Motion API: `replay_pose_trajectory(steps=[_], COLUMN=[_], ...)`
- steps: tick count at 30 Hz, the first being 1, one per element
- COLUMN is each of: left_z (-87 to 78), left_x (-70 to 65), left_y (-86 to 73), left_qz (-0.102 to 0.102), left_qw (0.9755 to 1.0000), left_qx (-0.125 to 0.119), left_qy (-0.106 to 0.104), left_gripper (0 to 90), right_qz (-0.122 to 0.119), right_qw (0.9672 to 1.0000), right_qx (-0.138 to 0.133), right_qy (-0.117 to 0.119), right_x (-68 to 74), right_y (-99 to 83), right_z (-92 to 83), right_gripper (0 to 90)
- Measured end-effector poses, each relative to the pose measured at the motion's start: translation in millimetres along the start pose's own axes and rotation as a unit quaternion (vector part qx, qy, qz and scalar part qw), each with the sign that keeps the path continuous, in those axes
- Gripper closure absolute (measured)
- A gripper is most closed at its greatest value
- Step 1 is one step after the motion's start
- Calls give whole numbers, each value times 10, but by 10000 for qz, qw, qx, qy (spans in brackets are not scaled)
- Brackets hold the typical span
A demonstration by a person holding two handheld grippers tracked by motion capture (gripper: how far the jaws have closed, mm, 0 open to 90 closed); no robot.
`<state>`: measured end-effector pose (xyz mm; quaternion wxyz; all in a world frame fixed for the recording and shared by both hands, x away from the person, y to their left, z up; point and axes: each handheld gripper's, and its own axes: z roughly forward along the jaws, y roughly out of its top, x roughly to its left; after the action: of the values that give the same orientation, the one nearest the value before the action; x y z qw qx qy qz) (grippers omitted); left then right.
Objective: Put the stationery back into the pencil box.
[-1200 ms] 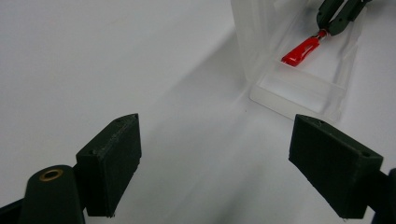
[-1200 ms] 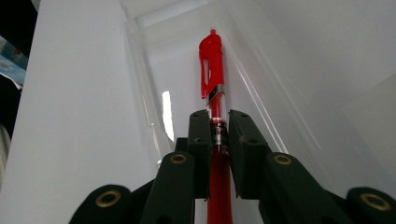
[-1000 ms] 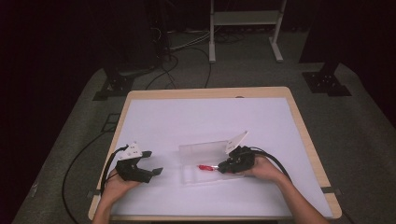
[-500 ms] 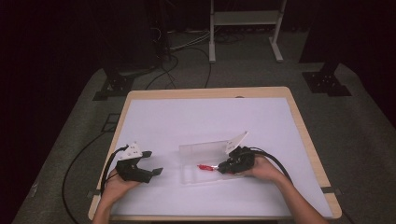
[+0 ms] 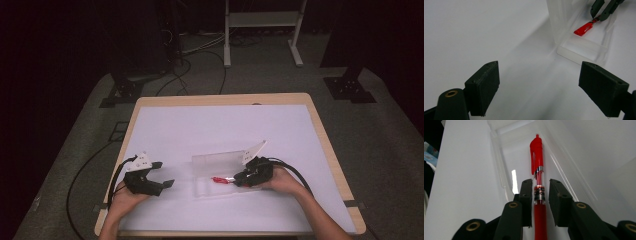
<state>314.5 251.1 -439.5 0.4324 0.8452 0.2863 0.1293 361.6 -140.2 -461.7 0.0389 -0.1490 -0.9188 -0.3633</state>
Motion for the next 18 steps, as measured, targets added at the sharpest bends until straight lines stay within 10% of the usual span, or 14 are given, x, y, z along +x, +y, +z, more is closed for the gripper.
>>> replay_pose_trajectory(steps=[18], left_z=[-3], left_x=[-1], left_y=[9], left_qz=[37], left_qw=[10000], left_qx=[-38], left_qy=[-11], left_gripper=[163], right_qz=[205], right_qw=[9990], right_qx=[-371], right_qy=[-124], right_x=[10], right_y=[-49], right_z=[-191], right_gripper=[589])
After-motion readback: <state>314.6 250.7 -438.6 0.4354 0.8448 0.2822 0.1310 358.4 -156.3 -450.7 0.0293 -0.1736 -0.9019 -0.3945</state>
